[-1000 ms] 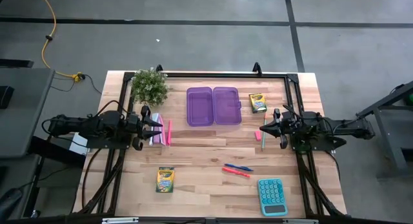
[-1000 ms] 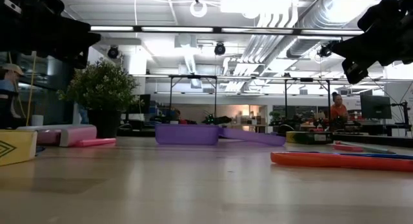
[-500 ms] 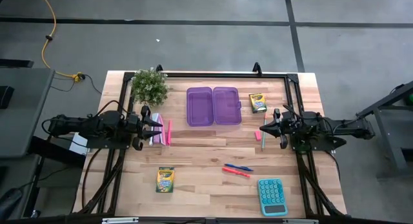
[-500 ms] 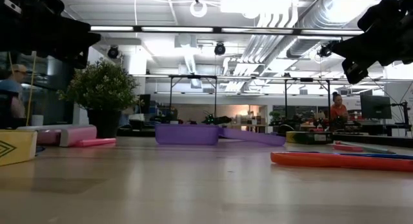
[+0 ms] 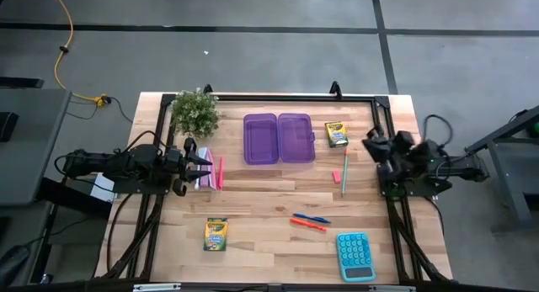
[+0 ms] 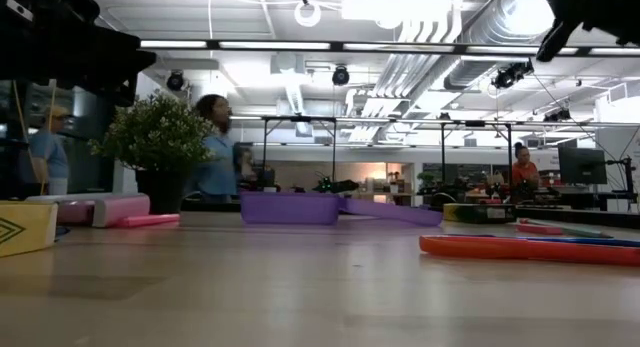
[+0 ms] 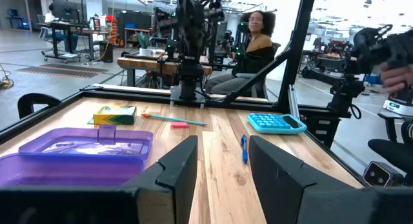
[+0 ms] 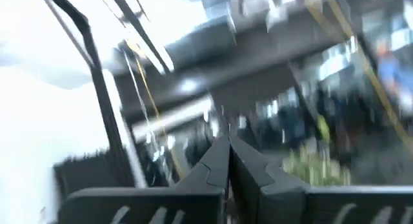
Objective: Pick & place school supplies into a supply box
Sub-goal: Put the blue pencil into the purple supply box
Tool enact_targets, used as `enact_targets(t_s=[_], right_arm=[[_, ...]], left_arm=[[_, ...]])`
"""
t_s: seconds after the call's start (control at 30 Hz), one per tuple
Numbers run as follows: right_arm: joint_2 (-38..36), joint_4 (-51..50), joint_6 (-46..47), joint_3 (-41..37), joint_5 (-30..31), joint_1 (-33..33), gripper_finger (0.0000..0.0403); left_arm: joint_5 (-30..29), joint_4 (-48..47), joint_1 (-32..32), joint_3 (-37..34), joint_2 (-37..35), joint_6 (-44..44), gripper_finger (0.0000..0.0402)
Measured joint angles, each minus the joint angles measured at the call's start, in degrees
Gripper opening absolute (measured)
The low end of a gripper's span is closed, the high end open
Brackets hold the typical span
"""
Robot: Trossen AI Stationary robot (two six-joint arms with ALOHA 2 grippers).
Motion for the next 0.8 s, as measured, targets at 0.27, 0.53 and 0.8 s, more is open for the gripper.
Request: enact_targets(t_s=[0.27, 0.53, 0.8], right_arm=[[0.0, -0.3, -3.8, 0.0, 6.7, 0.0, 0.0], [0.0, -4.1, -3.4, 0.0, 10.4, 0.0, 0.0], [0.0, -5.8, -3.3, 0.0, 11.8, 0.0, 0.0]], left_arm=[[0.0, 0.7, 0.0, 0.0, 0.0, 0.0, 0.0131], [-2.1, 8.0, 0.0, 0.0, 0.0, -0.2, 0.0131], [-2.7, 12.6, 0.0, 0.0, 0.0, -7.9, 0.0131]])
